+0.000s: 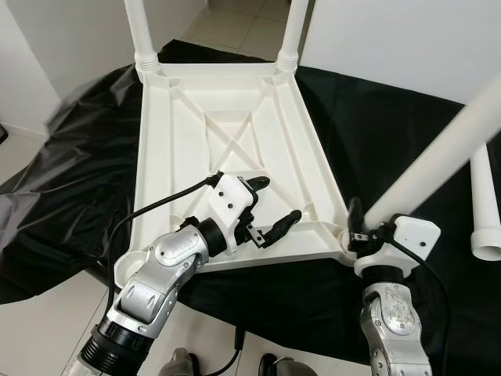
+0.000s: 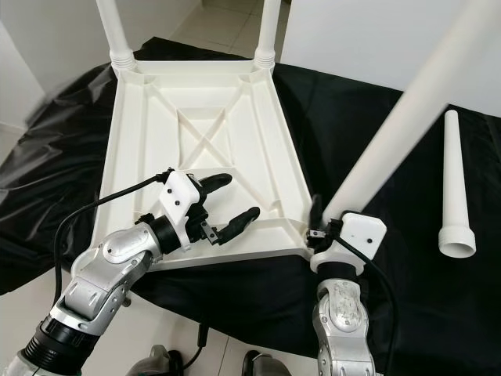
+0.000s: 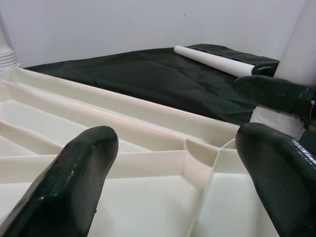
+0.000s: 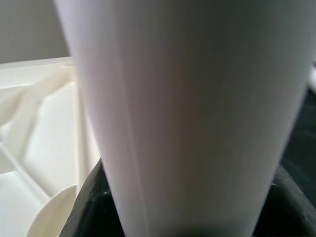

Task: Building children table

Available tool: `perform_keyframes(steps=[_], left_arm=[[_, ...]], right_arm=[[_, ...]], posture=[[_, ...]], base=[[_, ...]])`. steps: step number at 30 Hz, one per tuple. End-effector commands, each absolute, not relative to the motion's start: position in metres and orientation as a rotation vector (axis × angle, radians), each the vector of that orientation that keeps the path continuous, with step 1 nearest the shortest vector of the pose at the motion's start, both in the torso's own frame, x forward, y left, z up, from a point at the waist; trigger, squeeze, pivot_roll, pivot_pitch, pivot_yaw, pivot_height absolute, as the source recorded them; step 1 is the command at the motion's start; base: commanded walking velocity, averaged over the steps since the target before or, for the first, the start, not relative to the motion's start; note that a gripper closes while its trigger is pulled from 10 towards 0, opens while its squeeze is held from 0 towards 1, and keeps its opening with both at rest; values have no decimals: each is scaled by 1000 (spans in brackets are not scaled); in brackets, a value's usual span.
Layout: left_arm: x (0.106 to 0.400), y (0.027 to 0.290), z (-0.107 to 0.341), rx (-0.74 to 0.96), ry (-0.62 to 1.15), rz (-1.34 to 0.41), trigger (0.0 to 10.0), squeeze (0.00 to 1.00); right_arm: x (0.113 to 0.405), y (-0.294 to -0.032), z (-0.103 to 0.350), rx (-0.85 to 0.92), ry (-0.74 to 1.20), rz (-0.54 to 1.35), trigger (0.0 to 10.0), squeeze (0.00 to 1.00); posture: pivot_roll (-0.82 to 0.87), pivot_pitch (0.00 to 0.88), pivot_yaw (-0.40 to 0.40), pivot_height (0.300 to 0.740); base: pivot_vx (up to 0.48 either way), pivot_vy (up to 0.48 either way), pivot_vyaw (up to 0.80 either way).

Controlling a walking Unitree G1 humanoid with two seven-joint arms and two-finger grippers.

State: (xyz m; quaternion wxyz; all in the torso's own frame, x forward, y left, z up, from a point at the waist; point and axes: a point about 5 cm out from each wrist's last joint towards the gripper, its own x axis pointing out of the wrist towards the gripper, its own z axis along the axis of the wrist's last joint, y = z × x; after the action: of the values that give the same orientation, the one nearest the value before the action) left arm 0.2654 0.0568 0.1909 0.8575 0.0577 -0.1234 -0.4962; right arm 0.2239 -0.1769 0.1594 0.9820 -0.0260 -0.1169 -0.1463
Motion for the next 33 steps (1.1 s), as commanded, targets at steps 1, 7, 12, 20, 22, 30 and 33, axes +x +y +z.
perform_keyframes(steps=[1, 7, 12, 20, 22, 30, 33], left_arm=[[262, 56, 193, 121, -265, -1074, 10000, 0], [263, 56, 192, 124, -265, -1077, 10000, 0], [263, 55, 192, 124, -266, -1081, 10000, 0], [264, 55, 196, 124, -275, -1080, 10000, 0], [265, 55, 196, 123, -276, -1077, 10000, 0], [264, 56, 196, 124, -275, -1068, 10000, 0], [265, 56, 196, 122, -276, -1068, 10000, 0]], right_arm=[[216, -195, 135, -85, -110, -413, 10000, 0], [218, -195, 130, -38, -79, -428, 10000, 0], [219, -193, 130, -29, -82, -406, 10000, 0], [221, -190, 134, -91, -149, -200, 10000, 0], [219, -192, 127, -103, -132, -195, 10000, 0], [222, -206, 119, -13, -81, -254, 10000, 0], [227, -208, 119, 3, -50, -251, 10000, 0]], posture=[[30, 171, -12, 740], [25, 167, -9, 740], [23, 165, -10, 740], [18, 175, -9, 740], [22, 178, -10, 740], [24, 180, -9, 740], [22, 180, -7, 740]], base=[[0, 0, 0], [0, 0, 0], [0, 0, 0], [0, 0, 0], [0, 0, 0], [0, 0, 0], [0, 0, 0]])
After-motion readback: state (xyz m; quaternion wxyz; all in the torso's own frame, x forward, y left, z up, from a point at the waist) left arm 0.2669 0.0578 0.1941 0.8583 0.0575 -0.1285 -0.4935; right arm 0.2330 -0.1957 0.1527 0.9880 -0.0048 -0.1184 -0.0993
